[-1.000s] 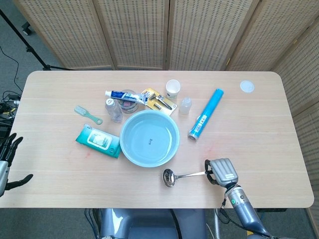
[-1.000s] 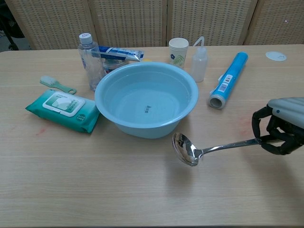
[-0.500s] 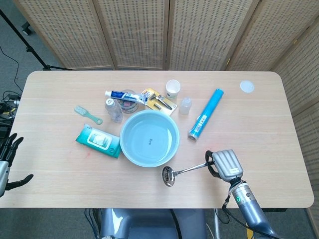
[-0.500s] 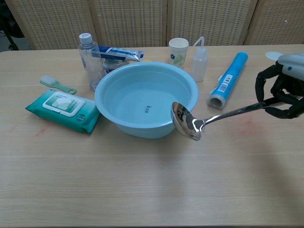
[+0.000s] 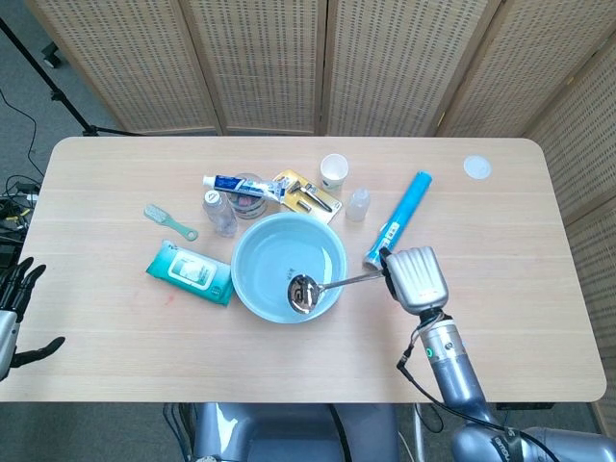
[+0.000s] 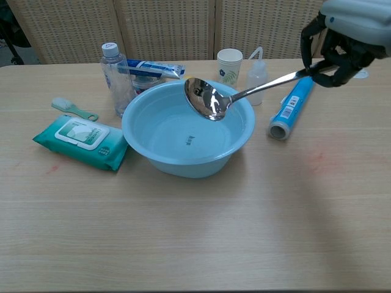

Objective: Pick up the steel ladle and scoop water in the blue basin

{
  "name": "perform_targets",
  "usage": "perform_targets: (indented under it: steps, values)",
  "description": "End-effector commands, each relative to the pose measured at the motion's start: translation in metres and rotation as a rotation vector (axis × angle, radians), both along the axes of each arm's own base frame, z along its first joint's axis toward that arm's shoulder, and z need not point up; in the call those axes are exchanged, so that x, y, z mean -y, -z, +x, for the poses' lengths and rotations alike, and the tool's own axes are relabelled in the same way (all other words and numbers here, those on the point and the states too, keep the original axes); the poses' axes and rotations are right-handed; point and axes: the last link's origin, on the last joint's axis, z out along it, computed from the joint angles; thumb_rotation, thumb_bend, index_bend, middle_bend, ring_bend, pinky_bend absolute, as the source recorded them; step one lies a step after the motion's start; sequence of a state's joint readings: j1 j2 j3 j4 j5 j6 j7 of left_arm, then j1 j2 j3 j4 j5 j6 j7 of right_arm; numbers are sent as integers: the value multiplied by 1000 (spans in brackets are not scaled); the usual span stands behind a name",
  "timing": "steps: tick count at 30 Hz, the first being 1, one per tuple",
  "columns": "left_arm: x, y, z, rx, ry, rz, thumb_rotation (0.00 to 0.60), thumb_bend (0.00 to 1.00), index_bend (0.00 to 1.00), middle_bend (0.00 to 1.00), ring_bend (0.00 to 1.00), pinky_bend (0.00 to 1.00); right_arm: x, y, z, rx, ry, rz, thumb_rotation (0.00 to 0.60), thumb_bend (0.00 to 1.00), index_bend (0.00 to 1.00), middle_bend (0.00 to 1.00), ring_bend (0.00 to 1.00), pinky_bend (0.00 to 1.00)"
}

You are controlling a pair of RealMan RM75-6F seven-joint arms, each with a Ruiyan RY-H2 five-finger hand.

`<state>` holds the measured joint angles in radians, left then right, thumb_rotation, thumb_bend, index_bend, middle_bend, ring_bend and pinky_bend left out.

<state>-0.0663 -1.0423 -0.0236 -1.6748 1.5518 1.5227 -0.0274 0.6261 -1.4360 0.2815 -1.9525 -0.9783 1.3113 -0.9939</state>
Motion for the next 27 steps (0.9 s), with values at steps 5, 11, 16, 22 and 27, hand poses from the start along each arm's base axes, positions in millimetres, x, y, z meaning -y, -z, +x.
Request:
perform_targets:
  steps: [5,11,16,22,27]
  values:
    - [-1,1,-1,1,-5,-5,600,0,0,0,0,36,18,12,52,-54,-45,-122,600,981,800,849,918,1000]
    - [-3,1,-3,7,-16,-11,600,0,0,0,0,36,33,39,76,-130,-30,-160,600,981,800,849,918,1000]
    - [-5,2,-4,11,-23,-20,600,0,0,0,0,36,38,60,80,-181,-28,-166,600,981,800,848,918,1000]
    - [-7,3,-6,13,-32,-31,600,0,0,0,0,36,45,83,80,-233,-29,-175,600,981,800,849,918,1000]
    - [-9,4,-8,13,-42,-37,600,0,0,0,0,36,51,96,77,-274,-31,-193,600,981,800,849,918,1000]
